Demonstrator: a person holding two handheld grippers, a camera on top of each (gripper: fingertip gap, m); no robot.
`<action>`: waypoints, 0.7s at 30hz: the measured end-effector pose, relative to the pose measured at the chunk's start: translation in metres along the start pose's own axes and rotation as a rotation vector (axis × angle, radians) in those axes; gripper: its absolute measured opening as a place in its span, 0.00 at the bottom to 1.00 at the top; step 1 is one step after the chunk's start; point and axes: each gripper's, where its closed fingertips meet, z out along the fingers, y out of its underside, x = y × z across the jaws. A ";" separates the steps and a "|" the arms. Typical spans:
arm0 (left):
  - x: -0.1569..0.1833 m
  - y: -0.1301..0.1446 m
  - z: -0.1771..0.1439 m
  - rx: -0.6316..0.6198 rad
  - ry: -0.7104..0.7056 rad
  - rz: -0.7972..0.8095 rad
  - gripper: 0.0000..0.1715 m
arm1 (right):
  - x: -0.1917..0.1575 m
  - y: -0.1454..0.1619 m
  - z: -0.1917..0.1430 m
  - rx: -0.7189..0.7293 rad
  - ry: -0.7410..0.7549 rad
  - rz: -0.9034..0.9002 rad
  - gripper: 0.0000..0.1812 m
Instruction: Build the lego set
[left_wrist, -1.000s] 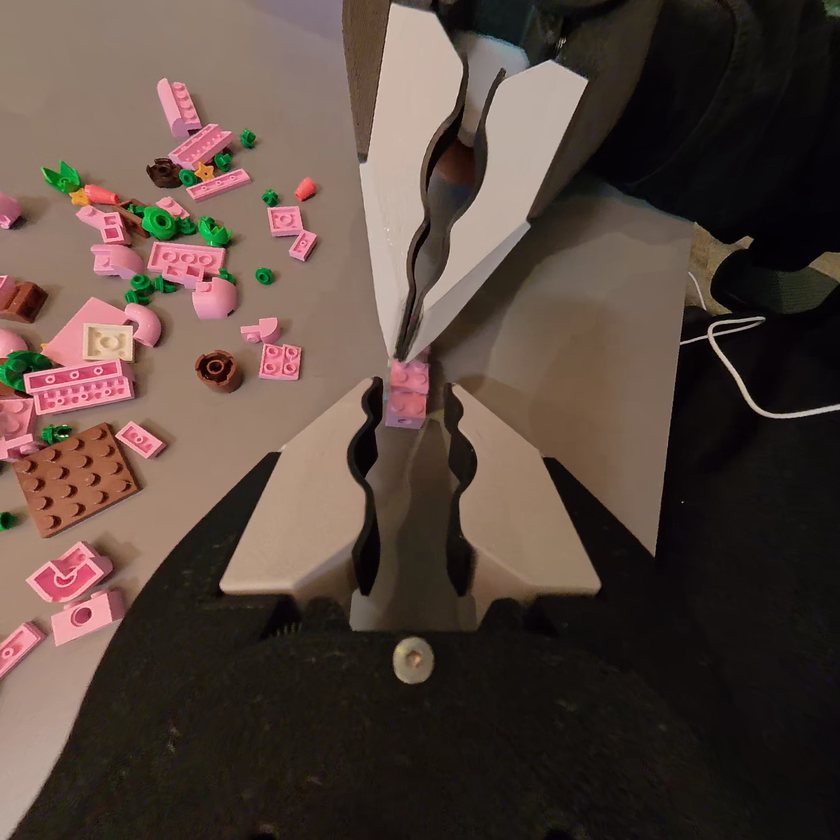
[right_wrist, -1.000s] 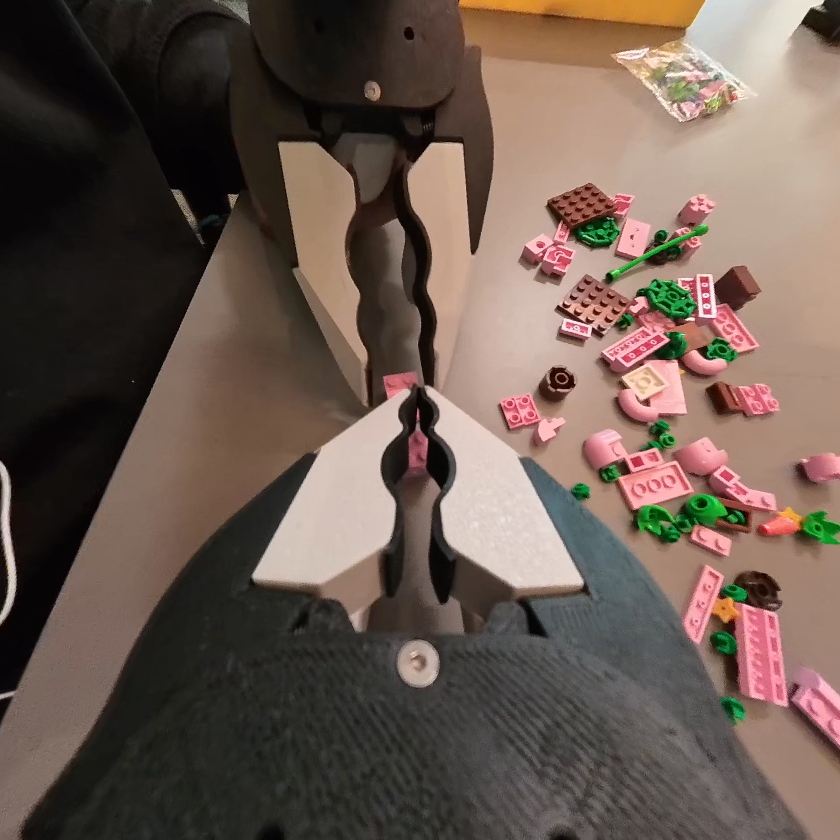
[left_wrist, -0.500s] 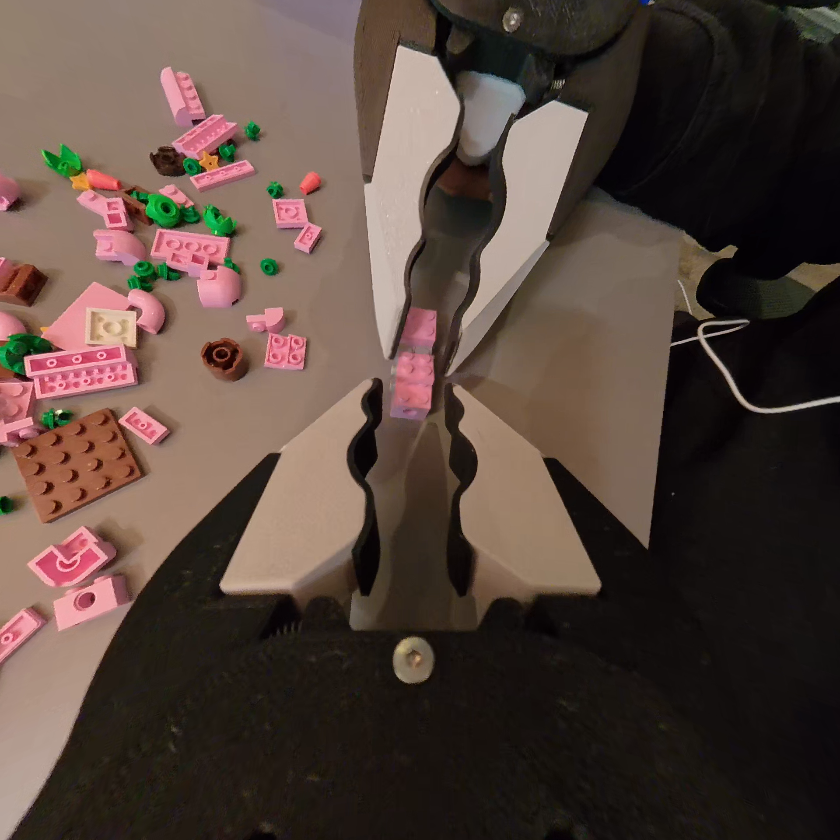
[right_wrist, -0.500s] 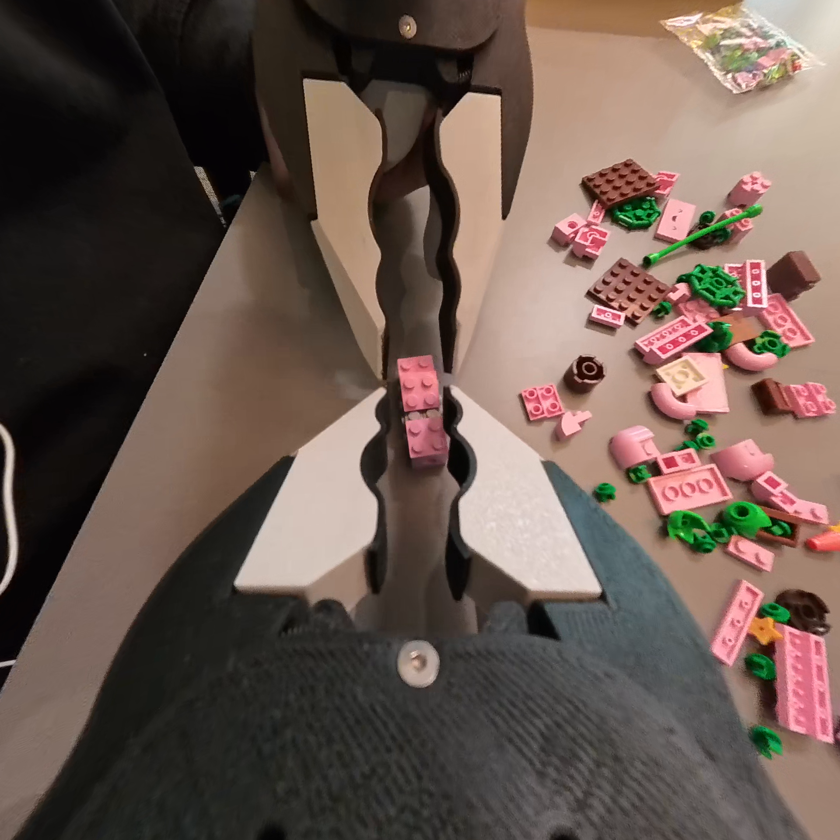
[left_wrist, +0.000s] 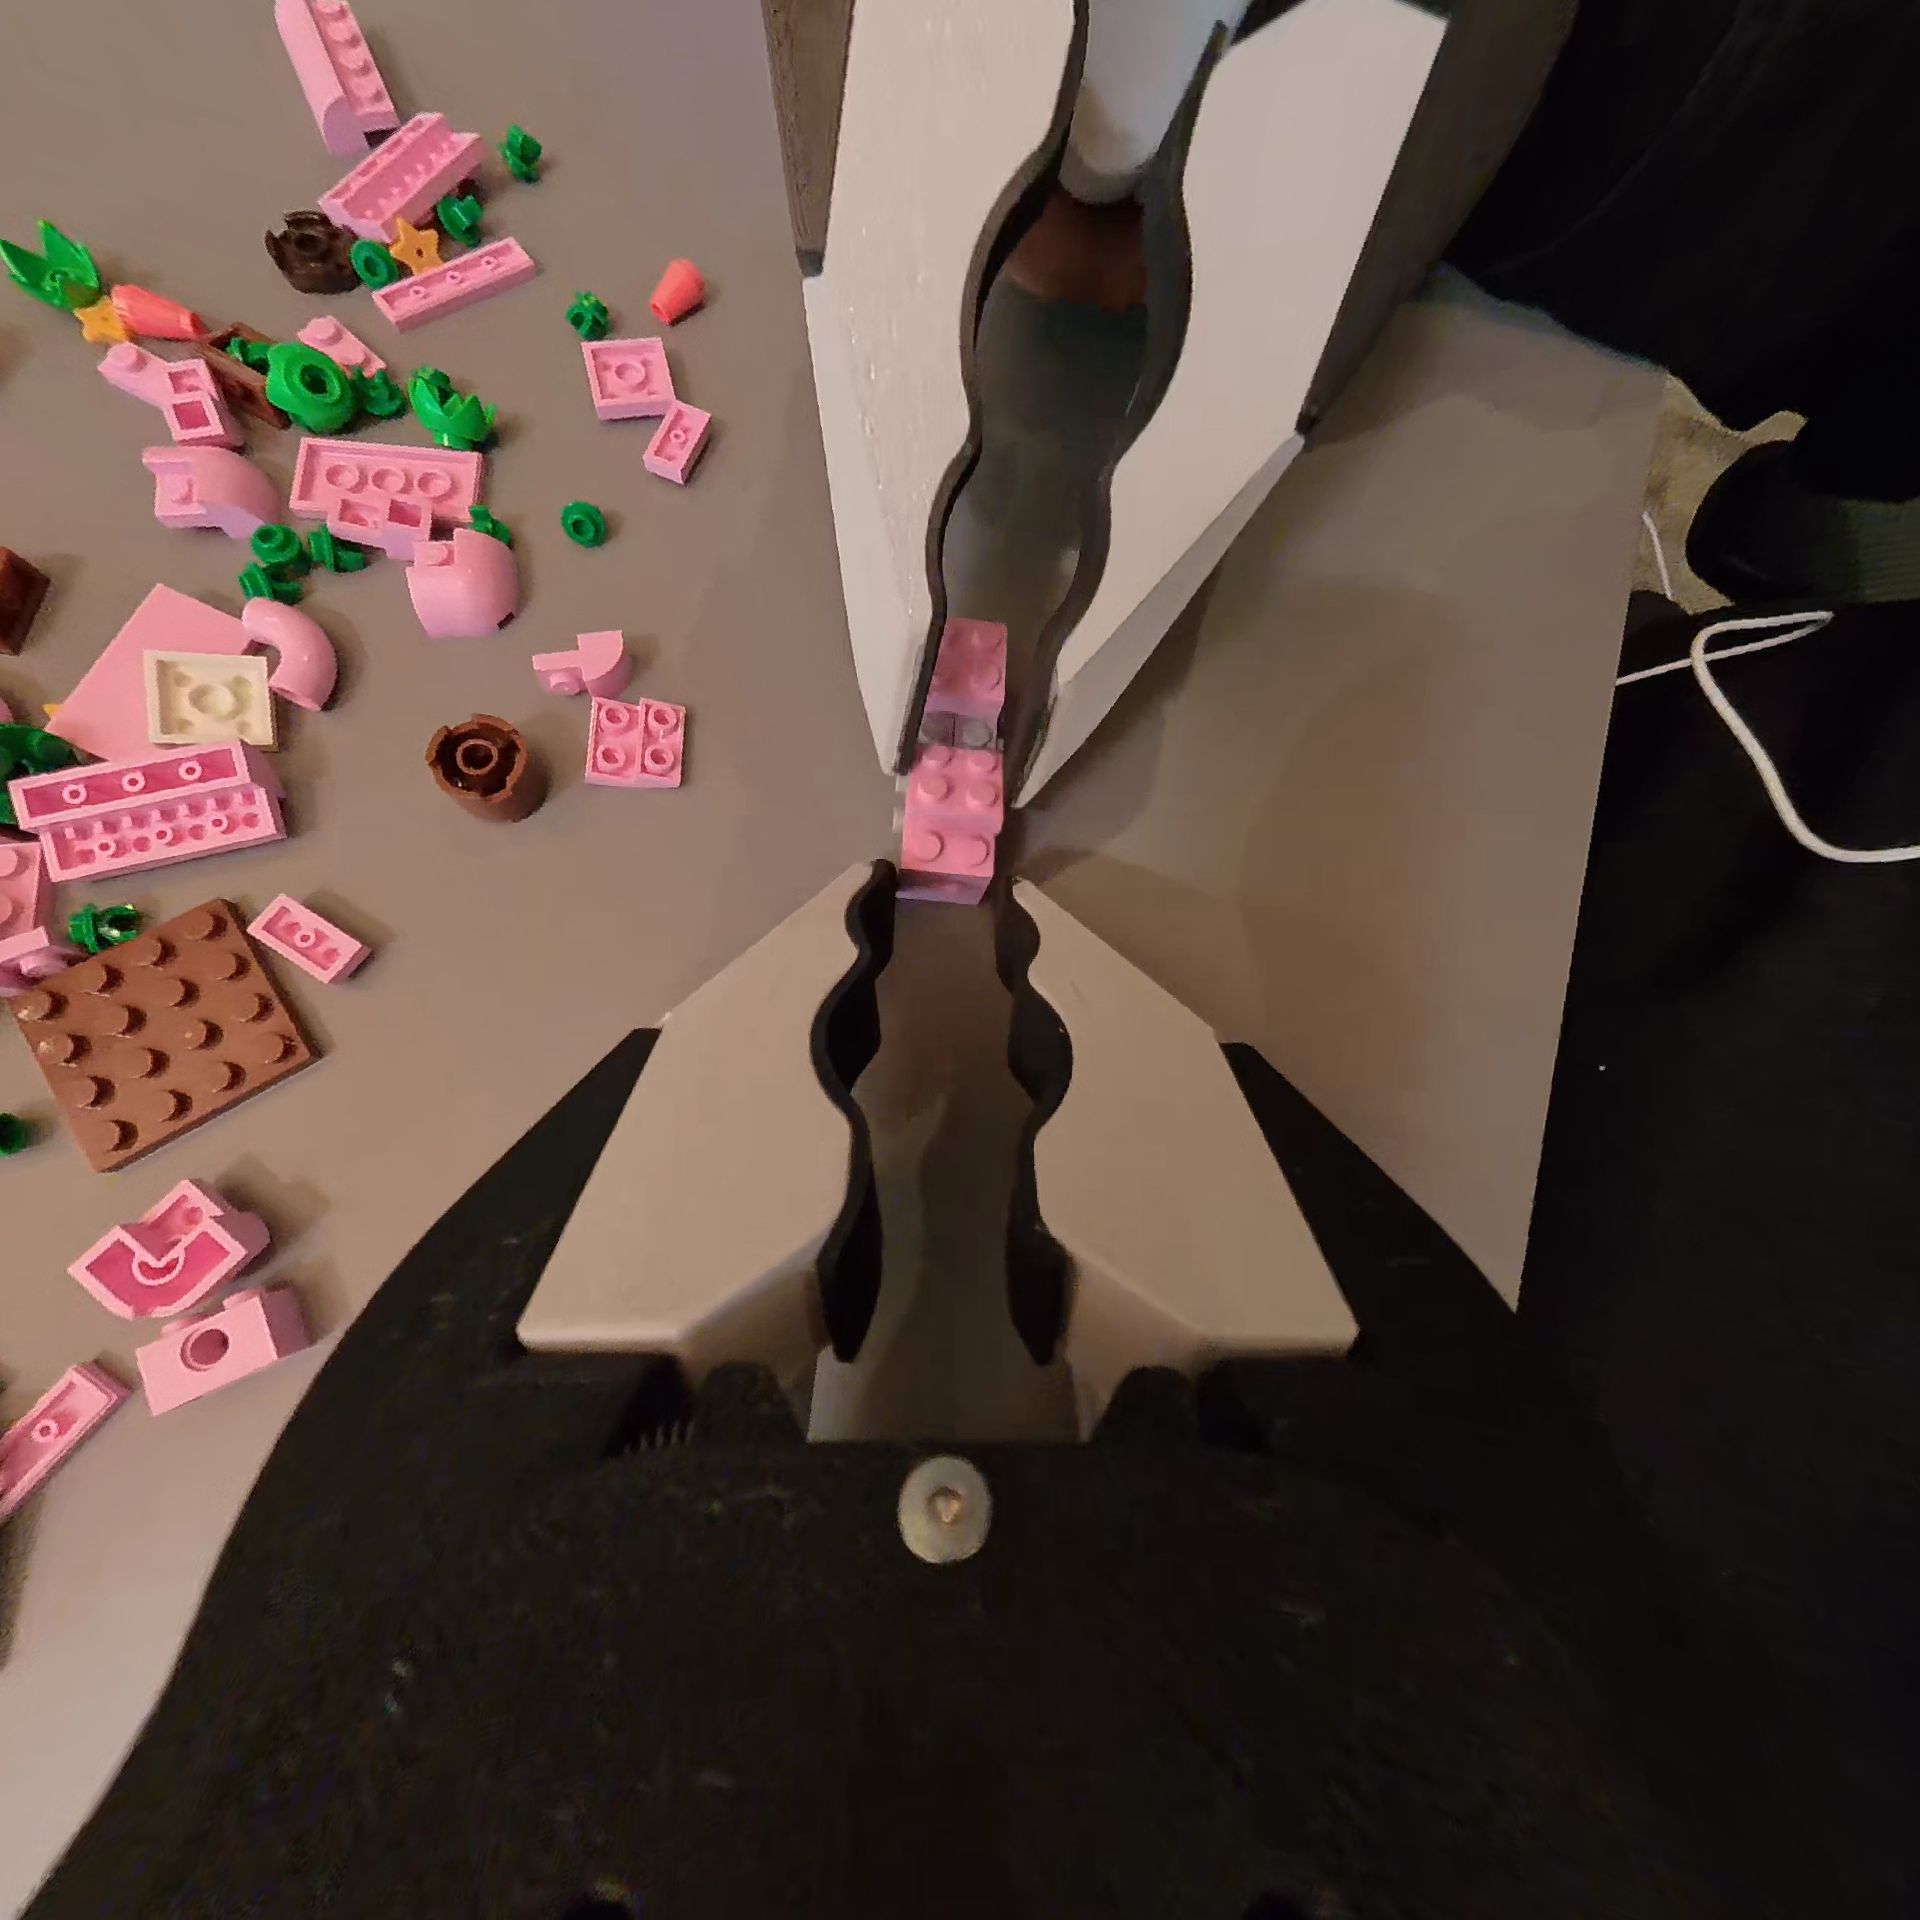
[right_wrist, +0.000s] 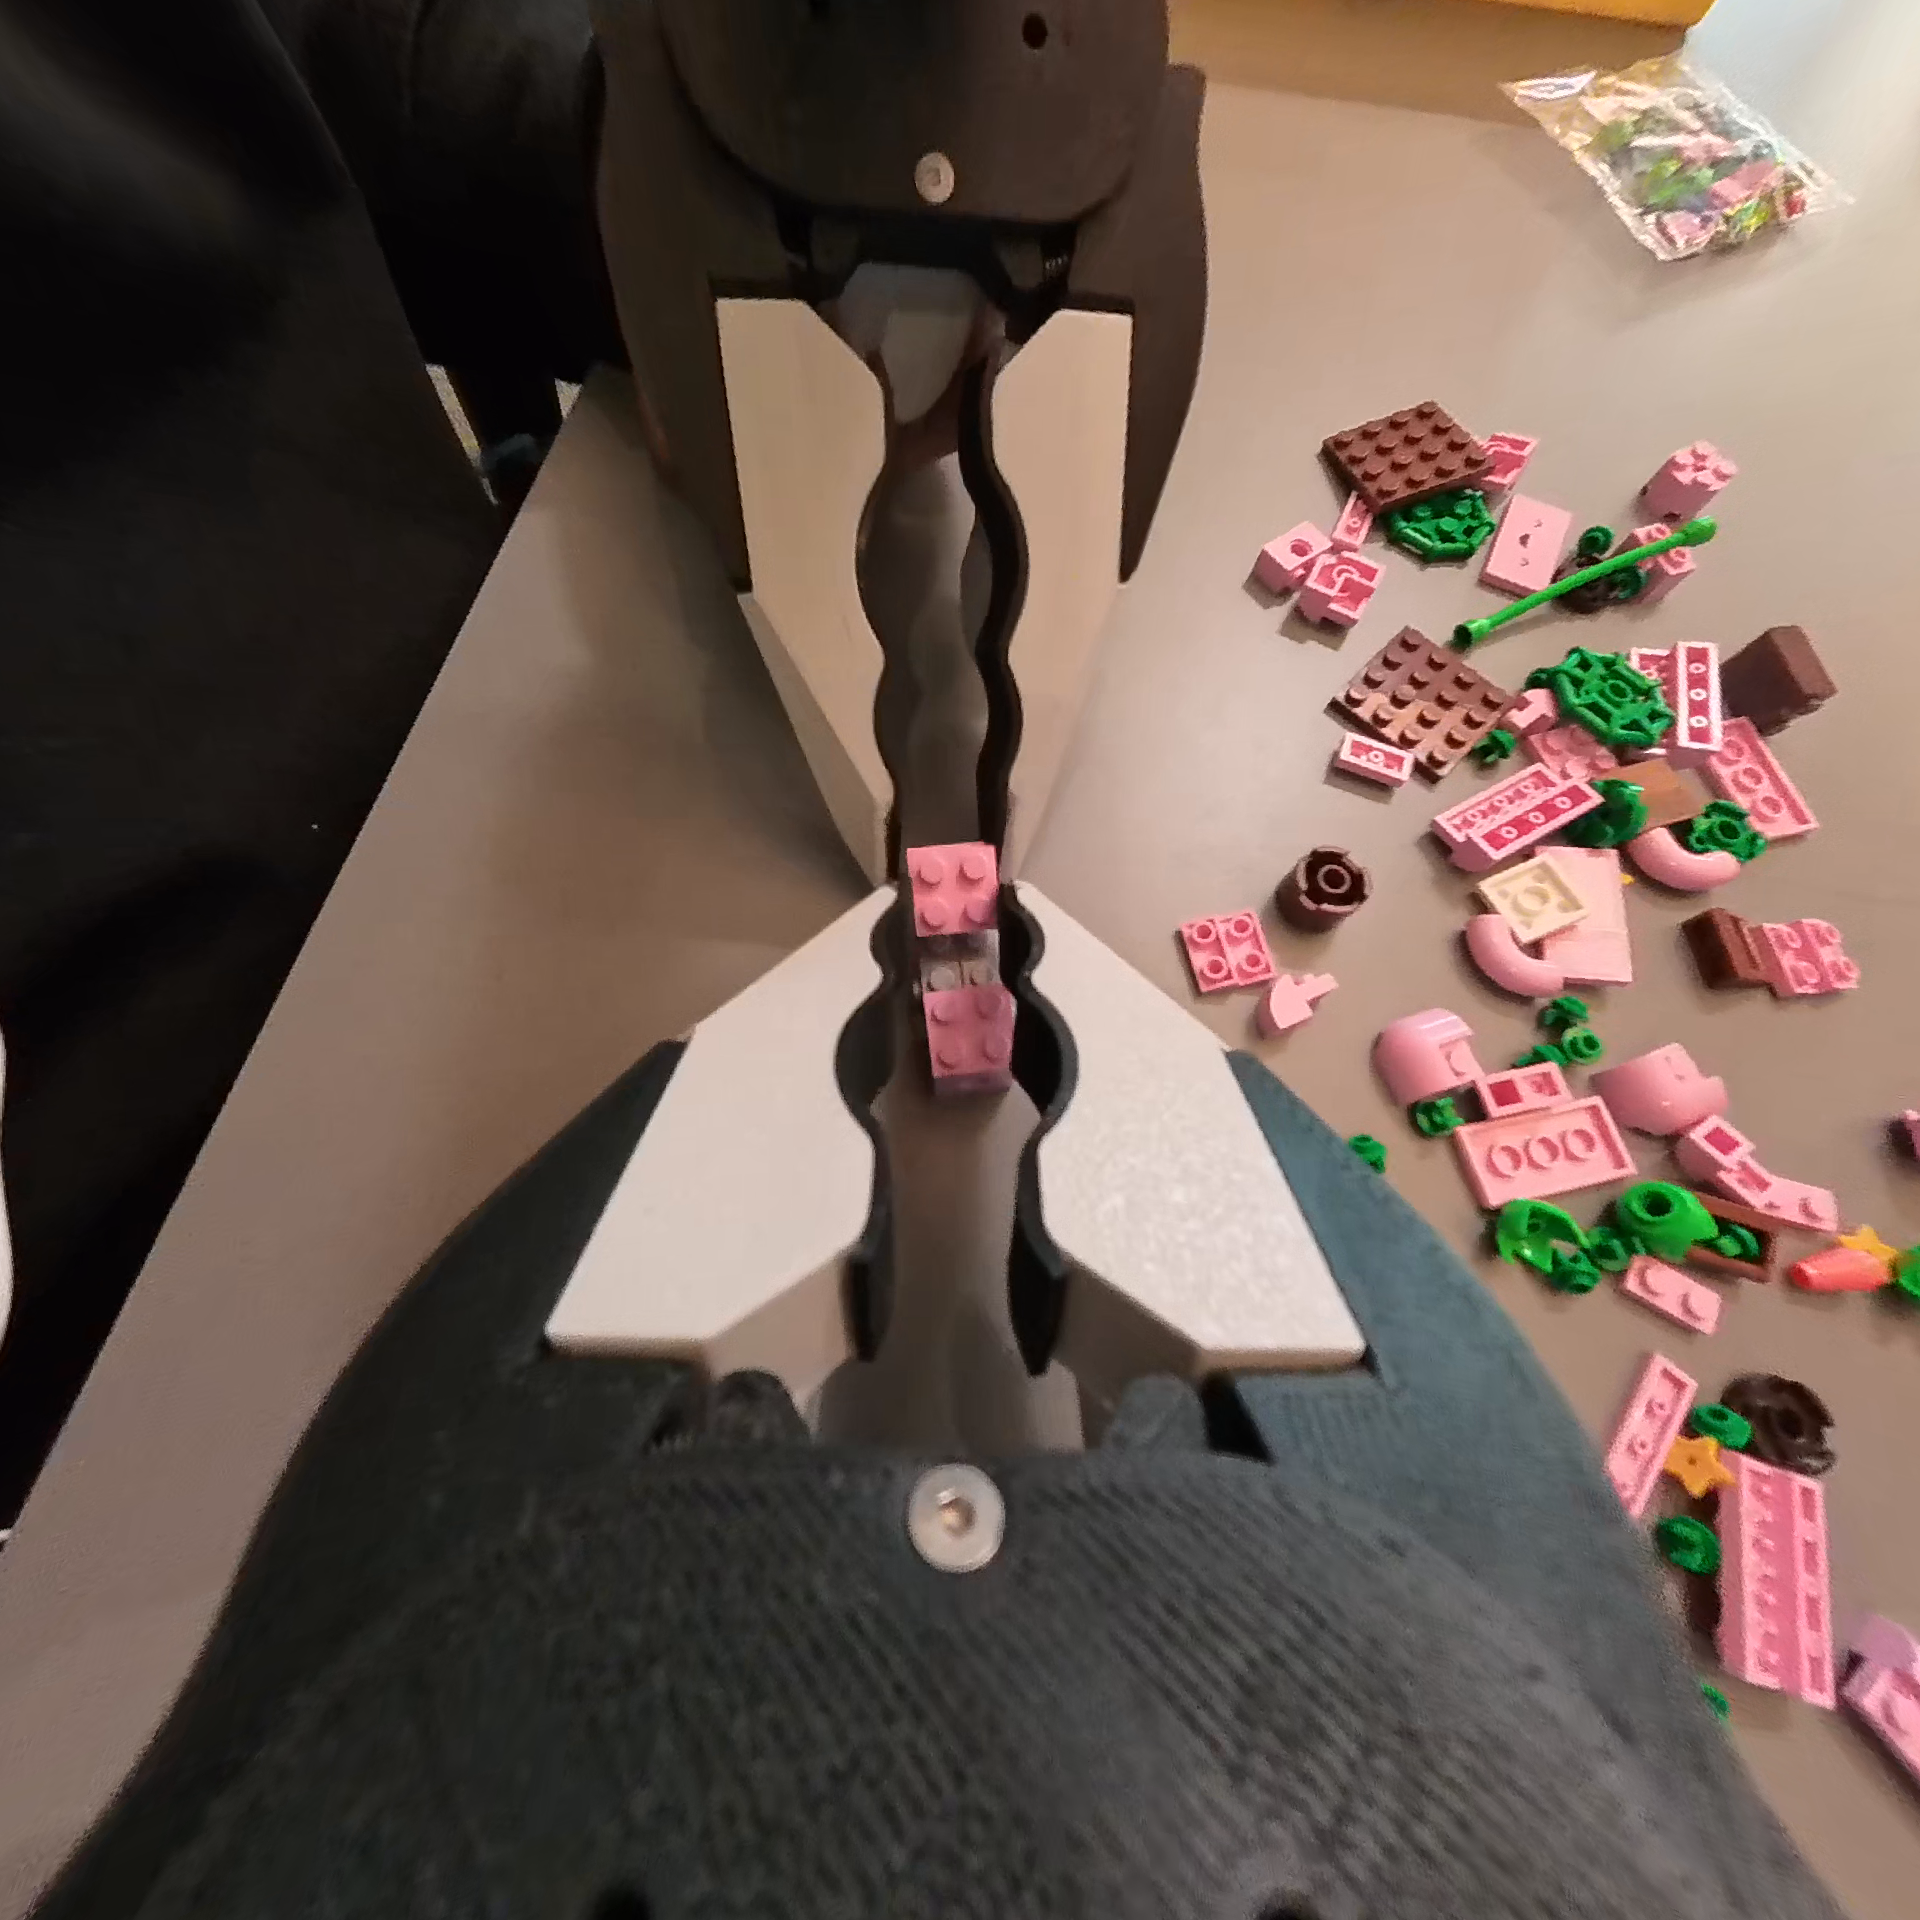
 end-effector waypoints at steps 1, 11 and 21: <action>0.000 0.000 0.000 0.001 0.006 -0.009 0.10 | 0.000 0.000 0.001 -0.006 0.002 -0.004 0.08; 0.000 -0.001 -0.001 0.006 0.033 -0.040 0.09 | 0.000 -0.002 0.003 -0.014 0.009 -0.016 0.08; -0.001 -0.001 -0.001 0.006 0.034 -0.042 0.09 | 0.000 0.000 0.004 -0.028 0.018 -0.023 0.09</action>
